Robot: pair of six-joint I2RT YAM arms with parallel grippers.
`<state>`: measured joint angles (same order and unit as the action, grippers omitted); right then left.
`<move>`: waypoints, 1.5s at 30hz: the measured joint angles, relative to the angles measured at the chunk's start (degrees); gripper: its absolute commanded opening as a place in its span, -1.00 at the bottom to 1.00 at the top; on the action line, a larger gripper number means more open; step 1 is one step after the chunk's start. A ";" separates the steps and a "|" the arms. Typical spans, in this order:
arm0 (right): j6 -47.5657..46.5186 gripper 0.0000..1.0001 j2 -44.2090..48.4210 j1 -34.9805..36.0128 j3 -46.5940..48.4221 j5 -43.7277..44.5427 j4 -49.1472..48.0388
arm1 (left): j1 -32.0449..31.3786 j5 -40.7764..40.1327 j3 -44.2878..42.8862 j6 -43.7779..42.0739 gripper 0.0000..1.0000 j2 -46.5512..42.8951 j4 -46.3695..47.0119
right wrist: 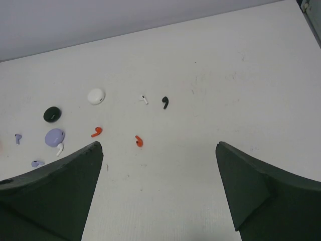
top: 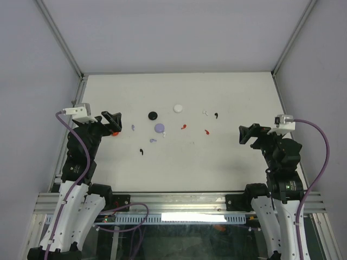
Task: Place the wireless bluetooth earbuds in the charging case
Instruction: Pick up the charging case at the center of the board.
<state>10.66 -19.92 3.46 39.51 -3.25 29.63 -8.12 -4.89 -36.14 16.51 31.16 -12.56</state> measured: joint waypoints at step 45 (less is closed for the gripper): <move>1.86 0.98 6.21 9.60 -1.38 -1.90 0.28 | 13.84 5.33 -18.73 -10.49 0.91 55.01 -13.35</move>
<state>12.51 -13.72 13.06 38.13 -5.15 29.91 5.72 0.45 -54.87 6.02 86.17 -25.91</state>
